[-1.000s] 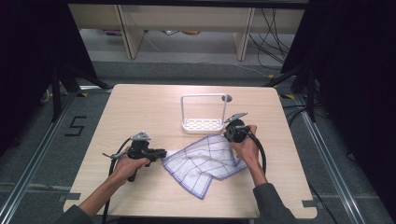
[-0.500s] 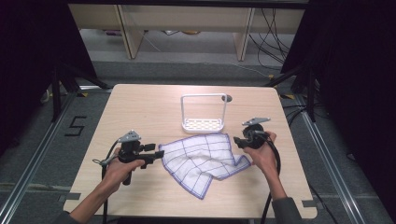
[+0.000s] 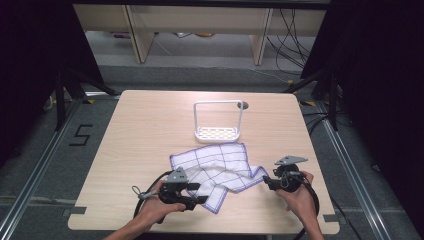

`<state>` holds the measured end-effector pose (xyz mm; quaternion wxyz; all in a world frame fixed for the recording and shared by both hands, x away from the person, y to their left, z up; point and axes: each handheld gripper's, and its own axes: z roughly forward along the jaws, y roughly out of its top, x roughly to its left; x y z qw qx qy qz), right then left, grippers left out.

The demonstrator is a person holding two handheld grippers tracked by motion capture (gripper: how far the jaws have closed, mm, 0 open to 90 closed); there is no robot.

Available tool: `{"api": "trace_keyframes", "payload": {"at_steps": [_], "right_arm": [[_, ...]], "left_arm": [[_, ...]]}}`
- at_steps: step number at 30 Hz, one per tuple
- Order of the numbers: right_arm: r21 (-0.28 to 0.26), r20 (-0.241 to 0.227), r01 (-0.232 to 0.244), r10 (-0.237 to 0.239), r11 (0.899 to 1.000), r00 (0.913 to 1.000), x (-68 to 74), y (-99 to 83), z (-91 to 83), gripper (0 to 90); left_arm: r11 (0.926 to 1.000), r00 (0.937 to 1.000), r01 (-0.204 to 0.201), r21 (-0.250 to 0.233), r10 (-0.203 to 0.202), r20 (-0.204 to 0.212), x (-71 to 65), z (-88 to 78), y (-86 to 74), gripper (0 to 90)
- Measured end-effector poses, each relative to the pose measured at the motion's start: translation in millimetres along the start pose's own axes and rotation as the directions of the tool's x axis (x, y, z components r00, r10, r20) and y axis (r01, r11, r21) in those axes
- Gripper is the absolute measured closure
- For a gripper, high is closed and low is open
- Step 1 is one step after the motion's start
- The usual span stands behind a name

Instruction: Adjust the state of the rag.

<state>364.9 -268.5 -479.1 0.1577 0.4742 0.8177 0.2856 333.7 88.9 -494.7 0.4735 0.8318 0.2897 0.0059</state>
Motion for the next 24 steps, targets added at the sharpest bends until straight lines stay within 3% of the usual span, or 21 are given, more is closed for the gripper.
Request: {"api": "trace_keyframes", "payload": {"at_steps": [4,5,6,10,12,14,15,16,18,20,22,23,24], "right_arm": [[-0.02,-0.008,-0.016,0.015,1.0,0.9999,0.2,-4.2,-3.1,49.8],[-0.035,-0.005,0.001,-0.001,0.999,1.0,-0.9,-5.0,-2.5,49.7],[-0.023,0.001,-0.021,0.021,1.0,0.9998,1.0,-5.6,-3.4,49.7],[-0.025,0.011,-0.023,0.024,0.999,0.9997,-0.3,-5.8,3.7,49.6],[-0.035,0.04,-0.014,0.015,0.999,0.9991,-2.5,-4.2,8.1,49.0],[-0.026,0.05,-0.002,0.004,1.0,0.9987,-1.2,-2.2,9.7,49.0],[-0.031,0.057,0.015,-0.013,0.999,0.9983,-0.6,-1.3,12.4,49.1],[-0.028,0.052,0.017,-0.015,0.999,0.9985,-0.1,-0.2,13.8,49.2],[-0.03,0.045,0.016,-0.014,0.999,0.9989,1.1,1.8,17.6,50.8],[-0.024,0.048,0.012,-0.011,1.0,0.9988,1.0,2.7,20.3,50.8],[-0.024,0.042,0.01,-0.009,1.0,0.9991,0.1,2.6,22.3,51.2],[-0.021,0.041,0.01,-0.009,1.0,0.9991,-0.3,2.5,22.9,51.7],[-0.025,0.045,0.027,-0.026,0.999,0.9987,-1.7,1.7,24.1,52.6]], "left_arm": [[0.9992,0.9996,-0.022,0.033,0.021,0.017,-10.3,17.6,-1.1,43.9],[0.9987,0.9992,-0.033,0.038,0.033,0.022,-12.1,20.2,-1.2,44.7],[0.9983,0.9986,-0.043,0.04,0.042,0.033,-16.3,24.9,-1.4,45.2],[0.9903,0.994,-0.106,0.09,0.103,0.035,-22.6,40.1,-4.6,46.7],[0.9831,0.9882,-0.153,0.101,0.153,0.009,-21.0,44.2,-6.0,50.5],[0.9859,0.9905,-0.137,0.096,0.137,0.013,-20.5,44.5,-4.7,53.8],[0.9832,0.988,-0.154,0.097,0.154,0.007,-19.8,44.1,-4.9,57.8],[0.9755,0.9802,-0.195,0.103,0.197,-0.016,-19.2,43.5,-5.9,61.4],[0.9659,0.9693,-0.24,0.098,0.244,-0.032,-18.9,43.7,-6.5,73.9],[0.9684,0.9721,-0.228,0.101,0.232,-0.033,-17.1,43.1,-6.5,80.8],[0.9657,0.9694,-0.24,0.1,0.244,-0.03,-14.2,42.8,-6.1,85.3],[0.9689,0.9725,-0.228,0.096,0.231,-0.025,-14.8,42.8,-6.1,86.4],[0.9678,0.9719,-0.233,0.096,0.235,-0.012,-13.9,42.9,-5.7,87.1]]}}
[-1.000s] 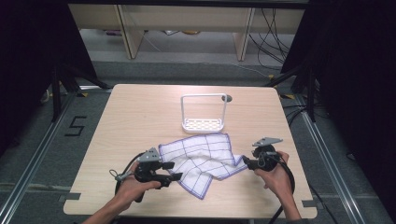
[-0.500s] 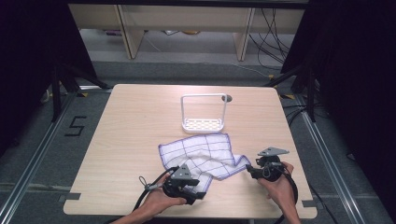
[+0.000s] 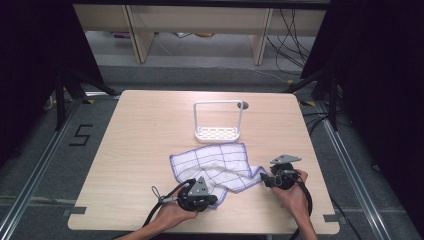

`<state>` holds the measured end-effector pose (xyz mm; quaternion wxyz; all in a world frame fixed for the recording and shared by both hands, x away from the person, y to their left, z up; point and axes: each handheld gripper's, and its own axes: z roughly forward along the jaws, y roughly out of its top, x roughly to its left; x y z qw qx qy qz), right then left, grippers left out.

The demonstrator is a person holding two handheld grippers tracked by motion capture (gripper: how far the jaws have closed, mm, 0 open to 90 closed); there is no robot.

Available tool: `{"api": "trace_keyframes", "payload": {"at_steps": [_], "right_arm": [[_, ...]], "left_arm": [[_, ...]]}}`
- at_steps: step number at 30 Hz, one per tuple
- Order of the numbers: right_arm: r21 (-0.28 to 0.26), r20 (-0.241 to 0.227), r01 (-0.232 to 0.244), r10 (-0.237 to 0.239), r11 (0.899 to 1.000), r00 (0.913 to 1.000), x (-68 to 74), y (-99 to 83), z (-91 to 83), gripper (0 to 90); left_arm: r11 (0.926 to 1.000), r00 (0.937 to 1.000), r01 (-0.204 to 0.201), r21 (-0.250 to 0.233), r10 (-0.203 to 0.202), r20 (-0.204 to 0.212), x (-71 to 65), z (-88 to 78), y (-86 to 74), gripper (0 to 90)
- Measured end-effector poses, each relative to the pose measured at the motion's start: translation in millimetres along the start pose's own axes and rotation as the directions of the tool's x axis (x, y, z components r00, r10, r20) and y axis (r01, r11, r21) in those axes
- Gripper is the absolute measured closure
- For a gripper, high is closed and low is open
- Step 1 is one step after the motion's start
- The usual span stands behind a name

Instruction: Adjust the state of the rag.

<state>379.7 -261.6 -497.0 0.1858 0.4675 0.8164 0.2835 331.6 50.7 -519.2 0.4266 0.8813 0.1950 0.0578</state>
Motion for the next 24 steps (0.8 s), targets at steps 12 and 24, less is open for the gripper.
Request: {"api": "trace_keyframes", "payload": {"at_steps": [12,24], "right_arm": [[-0.046,-0.056,-0.032,0.03,0.998,0.998,-0.7,-0.6,-9.5,87.2],[-0.091,-0.114,0.036,-0.047,0.995,0.9924,41.8,-17.1,-78.4,87.4]], "left_arm": [[0.9995,0.9978,0.004,-0.032,-0.001,0.066,10.5,-29.7,0.5,88.7],[0.9986,0.9973,0.015,-0.052,-0.011,0.072,12.9,-83.0,-31.9,88.8]]}}
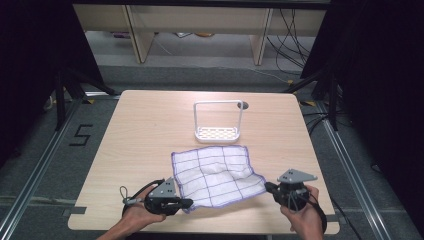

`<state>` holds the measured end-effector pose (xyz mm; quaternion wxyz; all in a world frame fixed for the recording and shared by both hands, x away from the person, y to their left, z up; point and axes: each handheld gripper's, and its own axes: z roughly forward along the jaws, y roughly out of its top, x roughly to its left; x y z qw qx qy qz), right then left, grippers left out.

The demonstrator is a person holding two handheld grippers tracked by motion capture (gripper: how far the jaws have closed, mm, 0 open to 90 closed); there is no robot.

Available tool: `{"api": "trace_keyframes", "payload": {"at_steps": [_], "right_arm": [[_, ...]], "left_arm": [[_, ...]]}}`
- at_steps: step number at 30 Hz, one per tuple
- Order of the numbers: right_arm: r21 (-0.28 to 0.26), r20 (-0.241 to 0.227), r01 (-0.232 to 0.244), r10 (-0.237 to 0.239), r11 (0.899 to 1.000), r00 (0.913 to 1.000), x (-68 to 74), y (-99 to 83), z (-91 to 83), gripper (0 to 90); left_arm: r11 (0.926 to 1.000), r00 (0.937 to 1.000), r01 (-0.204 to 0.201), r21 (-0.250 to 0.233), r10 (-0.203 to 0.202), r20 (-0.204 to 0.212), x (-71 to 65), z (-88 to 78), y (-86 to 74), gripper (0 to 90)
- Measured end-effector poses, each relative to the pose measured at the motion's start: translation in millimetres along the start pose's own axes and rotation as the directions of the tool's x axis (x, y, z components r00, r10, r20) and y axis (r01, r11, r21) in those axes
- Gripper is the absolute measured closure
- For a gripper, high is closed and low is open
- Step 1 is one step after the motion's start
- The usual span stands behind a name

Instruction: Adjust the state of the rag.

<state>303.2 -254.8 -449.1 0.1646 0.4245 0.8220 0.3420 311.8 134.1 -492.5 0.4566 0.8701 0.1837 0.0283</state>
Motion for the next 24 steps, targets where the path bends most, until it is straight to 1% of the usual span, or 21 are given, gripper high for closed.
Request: {"api": "trace_keyframes", "payload": {"at_steps": [1,2,3,4,5,6,7,8,9,10,11,12,13,14,15,17,18,19,22,23,24], "right_arm": [[0.009,-0.003,0.028,-0.028,1.0,0.9996,7.3,-4.6,-2.6,87.4],[0.023,-0.008,0.033,-0.033,0.999,0.9994,11.9,-7.6,-3.9,87.4],[0.041,-0.017,0.031,-0.03,0.999,0.9994,17.4,-11.4,-4.5,87.4],[0.049,-0.018,0.035,-0.034,0.998,0.9993,20.4,-13.9,-4.8,87.4],[0.063,-0.021,0.054,-0.053,0.997,0.9984,23.9,-18.5,-2.9,87.3],[0.079,-0.026,0.052,-0.05,0.996,0.9984,26.9,-20.8,-2.0,87.2],[0.083,-0.037,0.08,-0.077,0.993,0.9964,29.2,-24.1,0.7,86.9],[0.102,-0.049,0.072,-0.067,0.992,0.9965,32.4,-25.8,1.1,86.9],[0.113,-0.053,0.093,-0.087,0.989,0.9948,36.6,-27.9,1.8,86.9],[0.117,-0.054,0.116,-0.11,0.986,0.9925,39.5,-28.7,1.9,86.7],[0.126,-0.06,0.127,-0.12,0.984,0.991,42.9,-29.7,1.8,86.6],[0.132,-0.059,0.128,-0.121,0.983,0.9909,44.7,-30.3,1.6,86.4],[0.124,-0.058,0.136,-0.13,0.983,0.9898,46.0,-31.8,3.1,86.2],[0.136,-0.062,0.14,-0.132,0.981,0.9893,46.5,-32.2,3.1,85.8],[0.155,-0.069,0.109,-0.099,0.982,0.9926,48.6,-33.1,2.8,84.0],[0.143,-0.053,0.1,-0.093,0.985,0.9942,47.2,-34.7,5.4,74.2],[0.152,-0.056,0.098,-0.091,0.983,0.9943,46.1,-33.2,3.4,71.3],[0.132,-0.046,0.11,-0.105,0.985,0.9934,43.9,-32.3,2.7,66.9],[0.1,-0.025,0.093,-0.091,0.991,0.9955,40.8,-23.8,-2.3,58.2],[0.079,-0.01,0.096,-0.095,0.992,0.9954,38.9,-20.6,-2.3,56.0],[0.073,-0.011,0.089,-0.088,0.993,0.996,36.6,-16.9,-2.0,55.9]], "left_arm": [[0.9999,1.0,-0.004,0.014,0.004,-0.003,-0.1,-2.7,-1.4,88.8],[0.9998,0.9998,0.018,0.006,-0.018,-0.01,-2.4,-4.3,-4.1,88.8],[0.9999,0.9999,-0.006,0.013,0.006,-0.012,-0.9,-6.6,-5.7,88.8],[0.9997,0.9999,0.012,0.02,-0.012,-0.002,-1.2,-9.6,-8.9,88.8],[0.9996,0.9996,0.025,0.01,-0.025,-0.011,-2.2,-9.7,-11.3,88.8],[0.9998,0.9998,0.013,0.014,-0.013,-0.016,-2.1,-11.1,-13.8,88.7],[0.9997,0.9998,0.016,0.019,-0.016,-0.013,-2.3,-11.4,-15.5,88.7],[0.9992,0.9999,0.008,0.039,-0.007,-0.013,-1.8,-11.4,-18.0,88.7],[0.9989,0.9997,0.022,0.042,-0.022,-0.007,-3.8,-10.0,-20.3,88.7],[0.9981,0.9999,0.012,0.061,-0.012,-0.012,-5.1,-8.7,-22.6,88.7],[0.997,0.9998,-0.012,0.076,0.014,-0.014,-4.1,-8.1,-23.6,88.7],[0.9968,0.9999,-0.006,0.08,0.007,-0.009,-5.4,-7.0,-24.8,88.7],[0.9953,0.9998,-0.007,0.097,0.009,-0.019,-5.7,-7.2,-25.6,88.7],[0.994,0.9993,-0.035,0.103,0.037,-0.011,-4.7,-6.8,-25.8,88.6],[0.9935,0.9992,-0.038,0.107,0.039,-0.011,-4.7,-6.8,-26.0,88.5],[0.9944,0.9995,-0.022,0.104,0.024,-0.019,-4.6,-7.3,-27.2,88.5],[0.9933,0.9993,-0.026,0.112,0.029,-0.026,-3.0,-8.4,-27.6,88.3],[0.993,0.9994,-0.023,0.116,0.026,-0.025,-0.6,-8.6,-28.6,87.7],[0.9935,0.9999,0.006,0.114,-0.005,-0.013,3.3,-10.1,-29.6,78.2],[0.9956,0.9998,0.017,0.092,-0.016,-0.013,5.2,-11.4,-27.7,69.6],[0.9967,0.9987,0.046,0.067,-0.045,-0.022,8.1,-14.3,-25.0,61.3]]}}
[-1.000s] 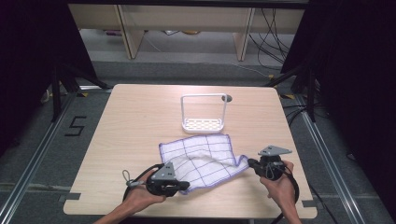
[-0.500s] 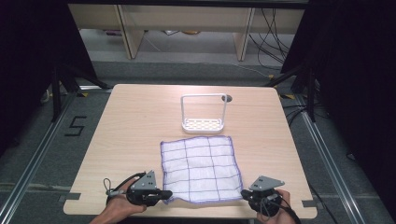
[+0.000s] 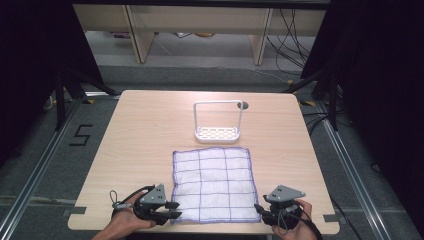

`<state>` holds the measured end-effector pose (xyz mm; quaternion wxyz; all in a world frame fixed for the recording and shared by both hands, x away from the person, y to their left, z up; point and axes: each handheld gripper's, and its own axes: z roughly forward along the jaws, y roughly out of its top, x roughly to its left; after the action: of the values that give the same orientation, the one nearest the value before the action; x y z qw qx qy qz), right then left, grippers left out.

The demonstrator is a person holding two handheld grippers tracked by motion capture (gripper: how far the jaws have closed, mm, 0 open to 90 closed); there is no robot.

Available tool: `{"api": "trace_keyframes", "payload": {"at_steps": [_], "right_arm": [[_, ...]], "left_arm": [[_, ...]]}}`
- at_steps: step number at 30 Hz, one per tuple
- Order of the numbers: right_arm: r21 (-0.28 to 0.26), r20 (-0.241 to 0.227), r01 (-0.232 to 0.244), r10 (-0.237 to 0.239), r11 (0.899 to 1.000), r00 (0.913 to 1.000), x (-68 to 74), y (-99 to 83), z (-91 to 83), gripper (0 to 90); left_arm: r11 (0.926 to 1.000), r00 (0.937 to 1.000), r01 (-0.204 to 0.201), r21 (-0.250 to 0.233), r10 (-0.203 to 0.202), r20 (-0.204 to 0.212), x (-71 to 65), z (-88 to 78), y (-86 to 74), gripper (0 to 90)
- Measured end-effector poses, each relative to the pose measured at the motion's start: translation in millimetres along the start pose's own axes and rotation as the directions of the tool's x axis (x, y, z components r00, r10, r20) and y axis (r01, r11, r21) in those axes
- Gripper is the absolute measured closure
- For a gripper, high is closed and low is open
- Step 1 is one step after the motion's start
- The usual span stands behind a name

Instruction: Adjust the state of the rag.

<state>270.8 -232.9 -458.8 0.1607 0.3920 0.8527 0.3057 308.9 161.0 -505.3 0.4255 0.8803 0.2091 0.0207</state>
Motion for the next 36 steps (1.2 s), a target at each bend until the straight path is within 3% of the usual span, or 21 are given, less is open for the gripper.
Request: {"api": "trace_keyframes", "payload": {"at_steps": [2,3,4,6,8,11,12,13,16,22,24,26,32,33,34,35,36], "right_arm": [[-0.012,-0.002,0.006,-0.006,1.0,1.0,-6.0,6.4,3.5,53.9],[-0.014,0.002,-0.019,0.019,1.0,0.9998,-10.1,11.8,6.8,53.1],[-0.017,0.005,-0.016,0.016,1.0,0.9999,-13.6,15.3,9.5,53.0],[-0.026,-0.004,-0.04,0.04,0.999,0.9992,-23.2,27.3,17.2,51.7],[-0.038,-0.002,-0.037,0.037,0.999,0.9993,-34.1,37.2,26.7,51.5],[-0.034,0.0,-0.055,0.055,0.998,0.9985,-42.5,46.1,41.5,51.0],[-0.029,0.002,-0.05,0.05,0.998,0.9988,-43.8,47.5,45.2,50.6],[-0.026,0.005,-0.045,0.045,0.999,0.999,-46.2,49.8,50.7,50.6],[-0.013,0.01,-0.062,0.062,0.998,0.998,-53.1,55.1,60.1,50.1],[-0.041,0.048,-0.069,0.071,0.997,0.9963,-71.4,71.2,75.5,47.6],[-0.04,0.032,-0.068,0.069,0.997,0.9971,-75.6,78.5,80.7,46.5],[-0.044,0.039,-0.06,0.062,0.997,0.9973,-79.6,84.3,86.5,46.4],[-0.023,0.051,-0.063,0.064,0.998,0.9966,-86.9,98.2,99.3,46.6],[-0.021,0.054,-0.064,0.065,0.998,0.9964,-88.8,100.8,101.3,46.7],[-0.025,0.061,-0.066,0.068,0.997,0.9959,-90.7,102.5,103.2,47.1],[-0.032,0.059,-0.061,0.063,0.998,0.9963,-92.6,103.7,104.8,47.1],[-0.029,0.058,-0.068,0.07,0.997,0.9959,-94.0,105.5,105.5,47.3]], "left_arm": [[0.998,0.9994,0.032,-0.055,-0.032,-0.015,8.3,-7.6,6.9,55.7],[0.9967,0.9989,0.033,-0.074,-0.035,-0.031,12.6,-10.7,10.1,52.4],[0.9911,0.9949,0.072,-0.112,-0.08,-0.062,19.6,-13.9,14.3,48.9],[0.9875,0.991,0.089,-0.131,-0.101,-0.088,37.9,-17.6,19.6,45.9],[0.9836,0.9817,0.129,-0.125,-0.145,-0.124,57.1,-15.3,22.1,43.6],[0.9778,0.9666,0.173,-0.118,-0.191,-0.17,72.2,-7.9,22.6,40.6],[0.9755,0.9582,0.189,-0.113,-0.208,-0.196,78.4,-4.3,22.4,39.7],[0.9769,0.9535,0.19,-0.099,-0.207,-0.219,83.6,-3.0,22.6,39.2],[0.9721,0.9367,0.205,-0.113,-0.229,-0.265,97.7,-0.4,27.7,39.1],[0.9708,0.9189,0.211,-0.115,-0.237,-0.316,114.4,-1.3,40.2,37.2],[0.9704,0.9115,0.209,-0.12,-0.238,-0.335,118.4,-0.5,42.5,36.1],[0.965,0.9039,0.23,-0.126,-0.26,-0.34,121.9,0.8,43.0,34.7],[0.9586,0.8922,0.262,-0.111,-0.285,-0.351,132.1,6.2,42.4,32.5],[0.9568,0.8931,0.269,-0.11,-0.291,-0.344,134.1,6.6,42.9,32.1],[0.9554,0.8882,0.271,-0.118,-0.295,-0.352,135.2,7.7,43.7,32.1],[0.9557,0.8912,0.271,-0.114,-0.294,-0.345,136.9,8.1,44.9,32.1],[0.9564,0.8885,0.27,-0.111,-0.292,-0.354,138.8,9.3,46.2,32.1]]}}
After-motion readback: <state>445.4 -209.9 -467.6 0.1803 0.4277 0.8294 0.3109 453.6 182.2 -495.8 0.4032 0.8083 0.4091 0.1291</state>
